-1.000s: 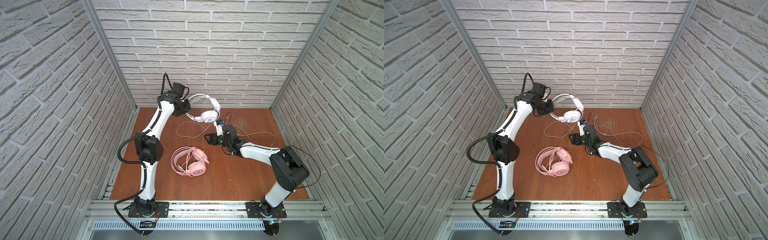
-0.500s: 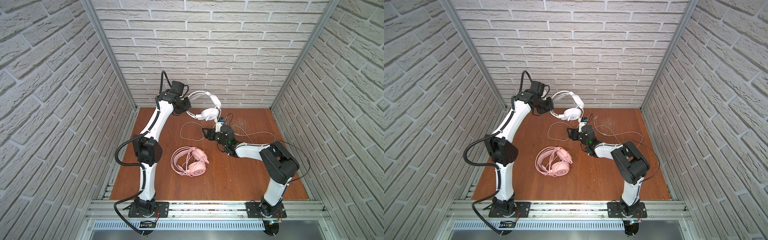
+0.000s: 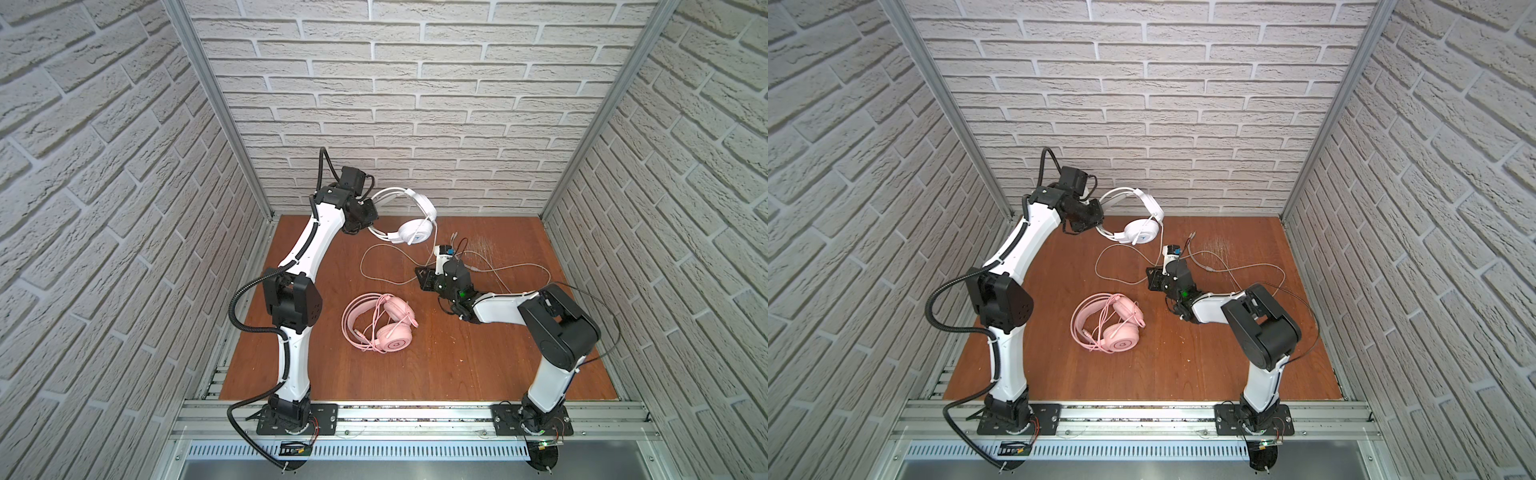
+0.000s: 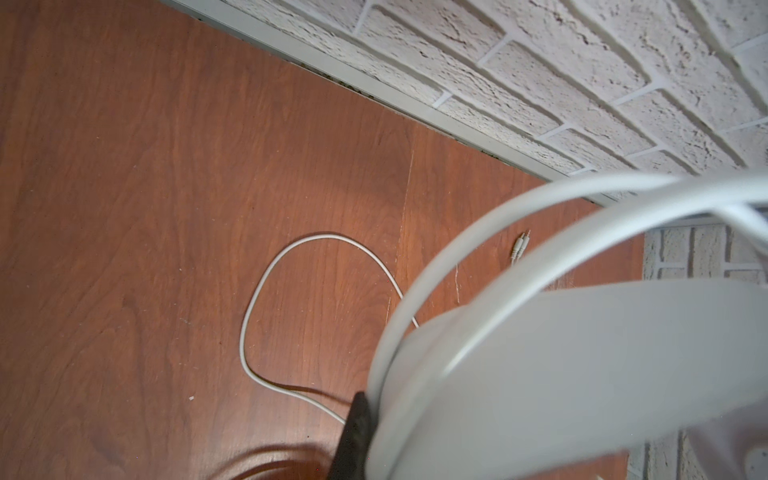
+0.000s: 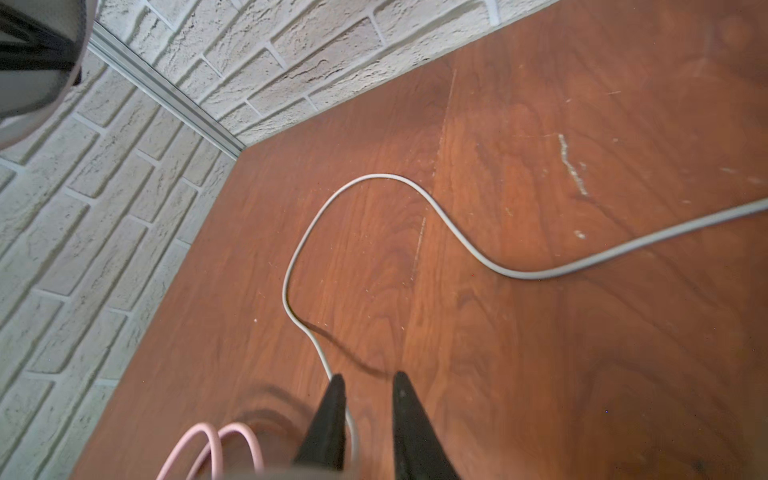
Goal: Wrap the headphones
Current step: 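Lower the right gripper onto the grey cable lying on the table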
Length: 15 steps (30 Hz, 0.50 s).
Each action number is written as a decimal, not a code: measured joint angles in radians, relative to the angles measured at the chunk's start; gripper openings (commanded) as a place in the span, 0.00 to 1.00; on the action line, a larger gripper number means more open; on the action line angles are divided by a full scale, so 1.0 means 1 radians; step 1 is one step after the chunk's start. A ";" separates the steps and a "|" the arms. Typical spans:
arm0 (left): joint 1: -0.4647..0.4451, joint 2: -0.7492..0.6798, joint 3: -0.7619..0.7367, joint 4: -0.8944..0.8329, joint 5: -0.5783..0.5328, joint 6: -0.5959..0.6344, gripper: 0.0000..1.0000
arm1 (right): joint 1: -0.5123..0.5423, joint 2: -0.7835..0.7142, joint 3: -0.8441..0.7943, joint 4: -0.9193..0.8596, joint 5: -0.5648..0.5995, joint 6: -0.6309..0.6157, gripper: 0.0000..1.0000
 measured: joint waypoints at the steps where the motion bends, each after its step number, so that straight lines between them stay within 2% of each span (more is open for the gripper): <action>1: 0.003 -0.004 -0.007 0.002 -0.004 -0.002 0.00 | 0.000 -0.042 -0.007 -0.043 0.011 -0.012 0.06; 9: 0.024 -0.021 -0.031 0.033 -0.013 -0.020 0.00 | -0.033 -0.322 0.032 -0.479 0.136 -0.179 0.06; 15: 0.033 -0.022 -0.035 0.049 -0.011 -0.018 0.00 | -0.151 -0.433 0.066 -0.747 0.210 -0.311 0.07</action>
